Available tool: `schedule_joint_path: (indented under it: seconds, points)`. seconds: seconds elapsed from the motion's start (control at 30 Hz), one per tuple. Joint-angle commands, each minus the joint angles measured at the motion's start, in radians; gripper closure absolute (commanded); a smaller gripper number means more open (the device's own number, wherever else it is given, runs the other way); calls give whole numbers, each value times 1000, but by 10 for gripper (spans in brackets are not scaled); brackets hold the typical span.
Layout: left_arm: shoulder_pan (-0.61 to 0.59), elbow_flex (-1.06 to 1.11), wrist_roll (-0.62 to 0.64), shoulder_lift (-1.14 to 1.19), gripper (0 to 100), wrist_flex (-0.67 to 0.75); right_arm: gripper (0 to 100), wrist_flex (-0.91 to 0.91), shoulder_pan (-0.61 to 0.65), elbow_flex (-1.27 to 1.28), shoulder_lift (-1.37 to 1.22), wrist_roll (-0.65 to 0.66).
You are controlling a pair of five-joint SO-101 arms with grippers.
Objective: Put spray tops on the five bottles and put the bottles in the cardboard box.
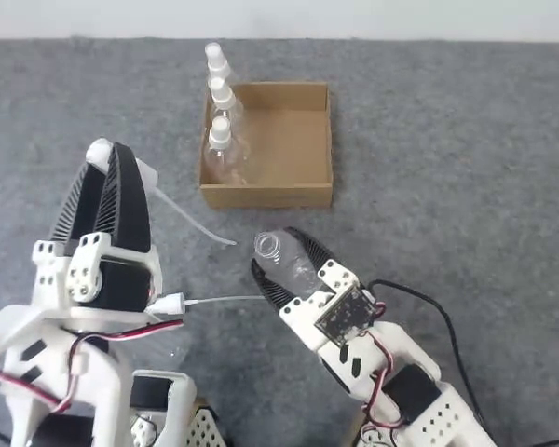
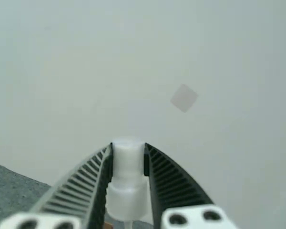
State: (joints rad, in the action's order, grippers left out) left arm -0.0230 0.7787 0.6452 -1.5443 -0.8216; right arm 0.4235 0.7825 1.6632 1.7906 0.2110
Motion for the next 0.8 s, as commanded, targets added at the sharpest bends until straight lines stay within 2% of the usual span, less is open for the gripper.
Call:
schedule_joint_path:
  seconds: [0.0, 0.23, 0.47, 0.77]
  points:
    - [3, -1, 21, -3, 990, -8, 968, -24, 19, 20, 13, 17]
    - [5, 22, 21, -3, 990, -3, 969, -24, 81, 20, 10, 18]
    - [6, 15, 25, -3, 990, -3, 969, -24, 82, 20, 10, 18]
    - [92, 58, -6, -137, 990, -3, 969, -24, 79, 20, 8, 18]
